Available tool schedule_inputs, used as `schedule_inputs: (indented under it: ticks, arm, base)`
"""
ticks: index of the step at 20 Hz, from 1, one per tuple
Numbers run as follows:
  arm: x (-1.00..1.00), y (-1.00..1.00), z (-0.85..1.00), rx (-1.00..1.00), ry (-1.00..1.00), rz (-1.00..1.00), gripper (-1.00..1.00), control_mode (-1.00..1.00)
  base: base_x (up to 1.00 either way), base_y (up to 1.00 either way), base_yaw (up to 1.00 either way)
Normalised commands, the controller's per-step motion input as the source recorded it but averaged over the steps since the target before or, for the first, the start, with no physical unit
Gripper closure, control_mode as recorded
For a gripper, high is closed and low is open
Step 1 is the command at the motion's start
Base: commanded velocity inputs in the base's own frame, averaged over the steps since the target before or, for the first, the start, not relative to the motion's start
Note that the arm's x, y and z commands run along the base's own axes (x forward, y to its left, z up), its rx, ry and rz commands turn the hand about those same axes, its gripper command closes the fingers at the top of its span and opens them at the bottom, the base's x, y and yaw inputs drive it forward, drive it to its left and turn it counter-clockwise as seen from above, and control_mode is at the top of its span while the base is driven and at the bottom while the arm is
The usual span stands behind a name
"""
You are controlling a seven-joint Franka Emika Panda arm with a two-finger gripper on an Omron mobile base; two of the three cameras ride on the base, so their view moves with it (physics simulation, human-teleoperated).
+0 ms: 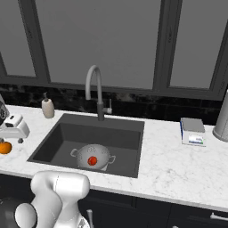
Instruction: Put the colander in the sink, put the apple, orange, tangerine in the colander, and turn on the sink faucet and pour water over the colander.
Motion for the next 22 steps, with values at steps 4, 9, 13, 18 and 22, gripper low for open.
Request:
schedule_inputs:
  ticks: [4,9,13,18,22]
  arm:
    - [0.02,0.54,0.0,0.0,0.03,0.0,-1.0,-1.0]
    - [0.08,0.55,0.0,0.0,0.05,0.0,-1.0,-1.0]
    - [0.04,0.5,0.0,0.01,0.01,0.0,-1.0,-1.0]
    - [0.18,0.42,-0.02,0.0,0.01,0.0,-1.0,-1.0]
    - [0.24,0.11,-0.21,0.01,0.0,0.04,-1.0,-1.0]
  base:
    - [0.0,0.0,0.0]
    - [0.0,0.0,0.0]
    - [0.0,0.0,0.0]
    - [0.0,0.0,0.0]
    - [0.0,0.0,0.0]
